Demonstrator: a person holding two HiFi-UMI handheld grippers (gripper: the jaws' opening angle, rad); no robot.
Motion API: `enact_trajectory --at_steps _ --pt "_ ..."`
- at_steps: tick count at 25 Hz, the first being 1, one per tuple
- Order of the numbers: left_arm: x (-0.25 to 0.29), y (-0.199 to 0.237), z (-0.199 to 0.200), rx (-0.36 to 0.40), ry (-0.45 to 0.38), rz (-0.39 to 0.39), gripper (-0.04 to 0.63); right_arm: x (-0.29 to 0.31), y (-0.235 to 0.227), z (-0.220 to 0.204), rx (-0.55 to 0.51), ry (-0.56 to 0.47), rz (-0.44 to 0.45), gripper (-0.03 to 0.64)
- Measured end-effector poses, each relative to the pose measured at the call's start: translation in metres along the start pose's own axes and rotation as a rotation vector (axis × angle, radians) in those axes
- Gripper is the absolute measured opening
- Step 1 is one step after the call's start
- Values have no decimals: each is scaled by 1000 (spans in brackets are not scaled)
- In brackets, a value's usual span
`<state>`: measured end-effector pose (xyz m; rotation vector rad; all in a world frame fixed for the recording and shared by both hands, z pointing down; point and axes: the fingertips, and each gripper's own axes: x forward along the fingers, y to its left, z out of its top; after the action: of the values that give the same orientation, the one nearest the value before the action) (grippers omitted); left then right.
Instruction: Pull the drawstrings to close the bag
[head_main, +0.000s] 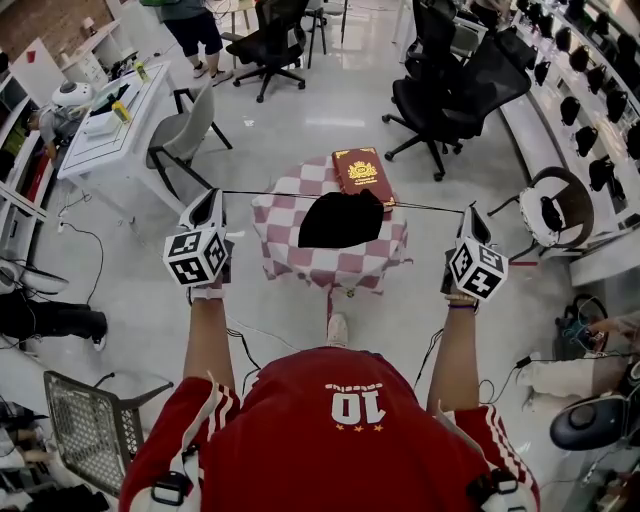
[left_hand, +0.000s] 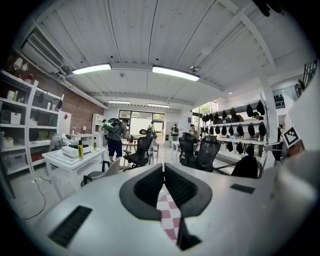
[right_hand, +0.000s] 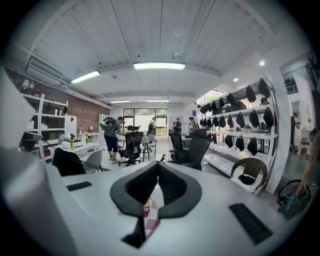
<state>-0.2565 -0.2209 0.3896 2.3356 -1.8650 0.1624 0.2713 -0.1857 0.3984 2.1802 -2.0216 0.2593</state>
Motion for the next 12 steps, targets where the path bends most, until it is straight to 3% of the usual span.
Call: enact_trajectory --at_steps 3,7,12 --pt "6 0 2 7 3 11 20 8 -1 -1 11 5 13 17" --pt "21 -7 7 17 5 20 20 23 2 6 -58 -16 47 17" --pt "36 -14 35 18 -53 26 20 56 7 24 -34 -40 95 17"
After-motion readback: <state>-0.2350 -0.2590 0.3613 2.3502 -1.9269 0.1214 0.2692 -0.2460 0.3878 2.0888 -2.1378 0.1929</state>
